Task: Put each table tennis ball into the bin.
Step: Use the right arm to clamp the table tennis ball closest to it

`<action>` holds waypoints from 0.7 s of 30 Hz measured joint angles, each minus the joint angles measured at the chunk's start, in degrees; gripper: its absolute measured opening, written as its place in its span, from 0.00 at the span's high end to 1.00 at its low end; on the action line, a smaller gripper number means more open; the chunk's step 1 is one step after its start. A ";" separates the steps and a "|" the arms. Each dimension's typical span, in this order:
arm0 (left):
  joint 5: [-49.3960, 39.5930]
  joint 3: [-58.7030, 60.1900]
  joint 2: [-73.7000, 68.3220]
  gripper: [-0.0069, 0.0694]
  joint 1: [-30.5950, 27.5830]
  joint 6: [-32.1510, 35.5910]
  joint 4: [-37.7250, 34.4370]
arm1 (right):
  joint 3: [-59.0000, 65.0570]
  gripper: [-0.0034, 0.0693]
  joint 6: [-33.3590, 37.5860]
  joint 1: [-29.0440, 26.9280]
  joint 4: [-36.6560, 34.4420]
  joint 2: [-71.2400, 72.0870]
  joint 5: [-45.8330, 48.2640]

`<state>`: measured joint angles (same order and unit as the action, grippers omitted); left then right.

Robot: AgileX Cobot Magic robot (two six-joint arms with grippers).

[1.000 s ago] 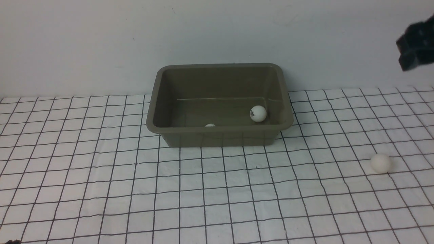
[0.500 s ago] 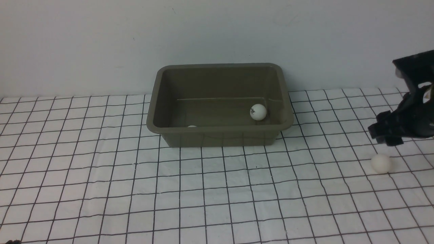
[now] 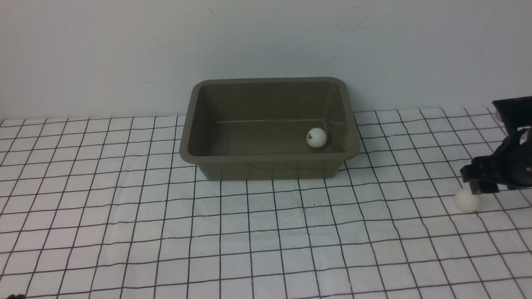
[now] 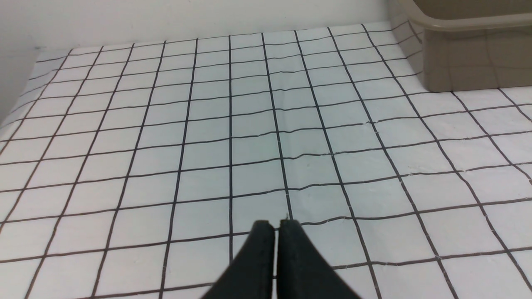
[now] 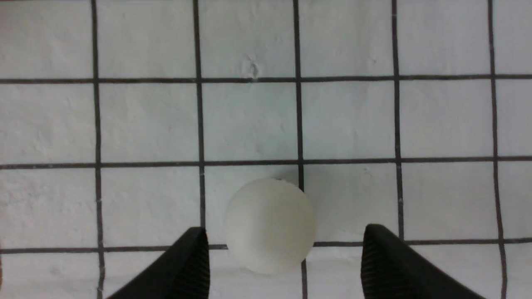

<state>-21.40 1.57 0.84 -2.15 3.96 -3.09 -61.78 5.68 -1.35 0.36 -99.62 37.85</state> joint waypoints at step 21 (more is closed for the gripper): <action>0.00 0.00 0.00 0.92 0.00 0.00 0.00 | -0.64 0.34 1.26 0.00 -1.73 -6.28 -1.56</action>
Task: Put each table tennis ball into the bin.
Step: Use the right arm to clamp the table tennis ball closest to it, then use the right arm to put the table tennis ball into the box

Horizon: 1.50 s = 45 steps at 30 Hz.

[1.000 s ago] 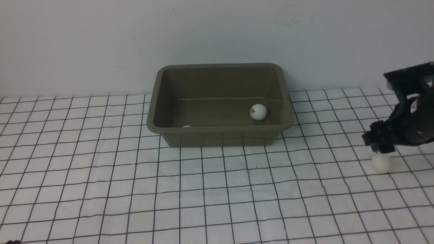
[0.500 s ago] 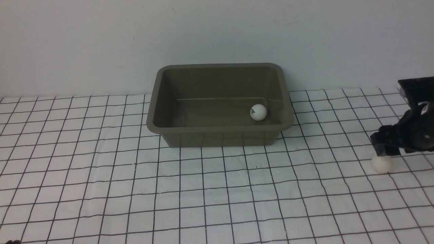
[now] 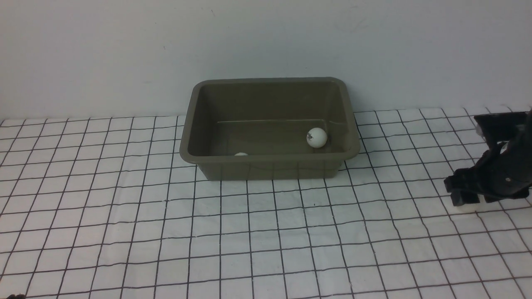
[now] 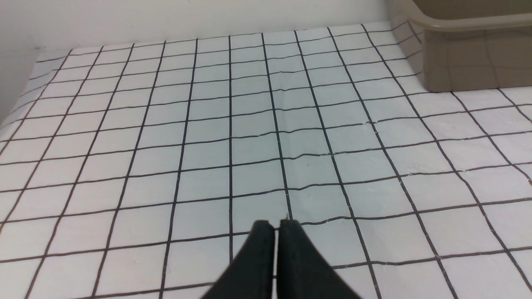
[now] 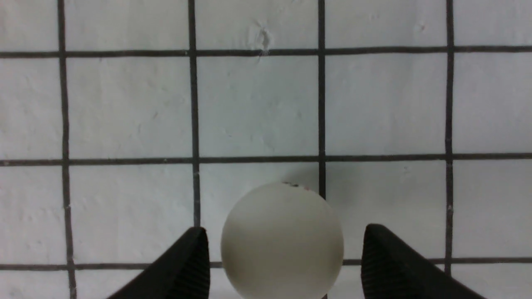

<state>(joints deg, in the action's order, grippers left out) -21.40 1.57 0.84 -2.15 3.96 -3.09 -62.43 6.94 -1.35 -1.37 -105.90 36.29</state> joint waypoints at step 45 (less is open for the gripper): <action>0.00 0.00 0.00 0.92 0.00 0.00 0.00 | -51.62 0.46 6.57 20.53 -18.51 -22.76 19.37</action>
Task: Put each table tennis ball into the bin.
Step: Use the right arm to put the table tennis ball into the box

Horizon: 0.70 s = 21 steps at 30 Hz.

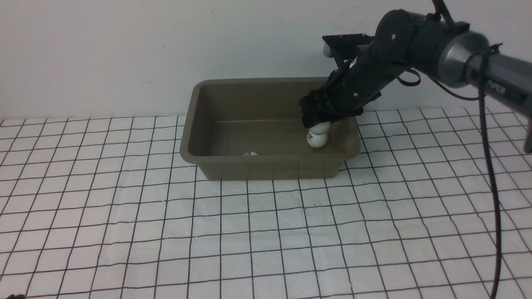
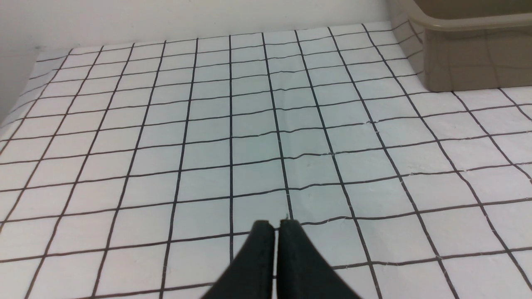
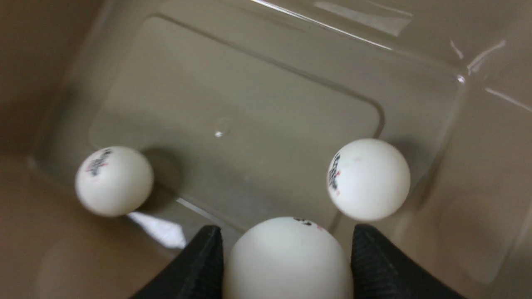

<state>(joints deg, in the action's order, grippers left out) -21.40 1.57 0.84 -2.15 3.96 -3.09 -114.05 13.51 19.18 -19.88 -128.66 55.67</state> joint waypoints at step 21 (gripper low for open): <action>0.00 0.00 0.00 0.92 0.00 0.00 0.00 | -9.98 0.40 3.90 0.00 -0.09 -2.42 5.57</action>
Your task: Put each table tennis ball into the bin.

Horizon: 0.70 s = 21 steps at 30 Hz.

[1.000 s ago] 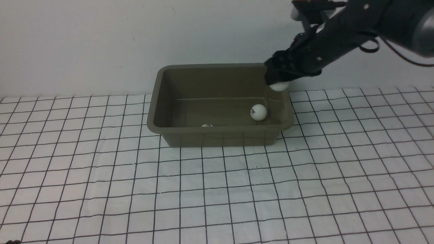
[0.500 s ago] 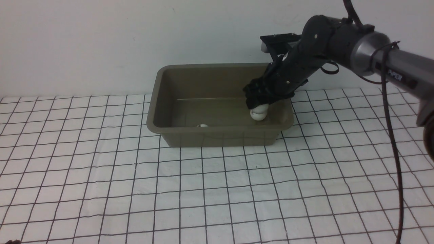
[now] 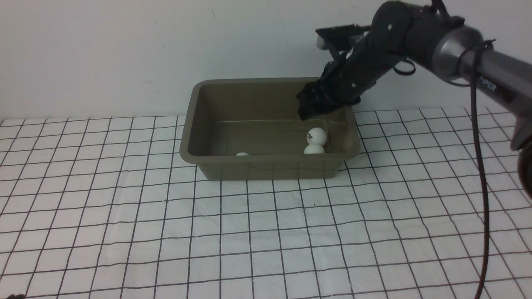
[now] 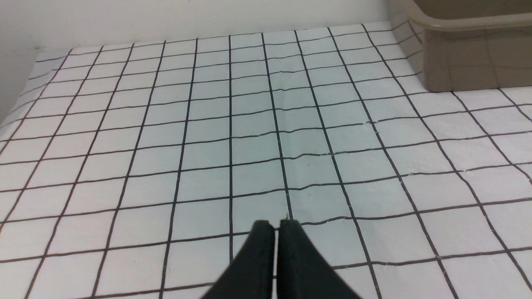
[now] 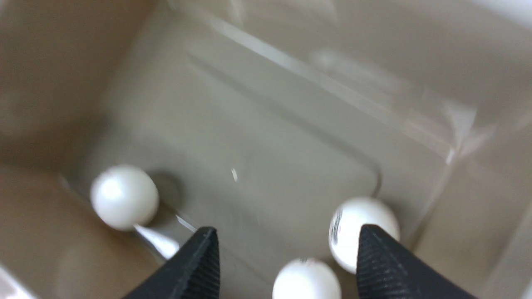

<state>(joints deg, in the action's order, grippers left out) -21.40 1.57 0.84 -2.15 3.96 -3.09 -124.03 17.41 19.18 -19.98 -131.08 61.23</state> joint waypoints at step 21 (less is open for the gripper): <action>0.00 0.00 0.00 0.92 0.00 0.00 0.00 | 5.30 0.90 -0.83 -14.14 16.28 24.56 11.03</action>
<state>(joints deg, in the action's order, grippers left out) -21.40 1.57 0.84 -2.15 3.96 -3.09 -118.73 16.58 5.04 -3.69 -106.52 72.26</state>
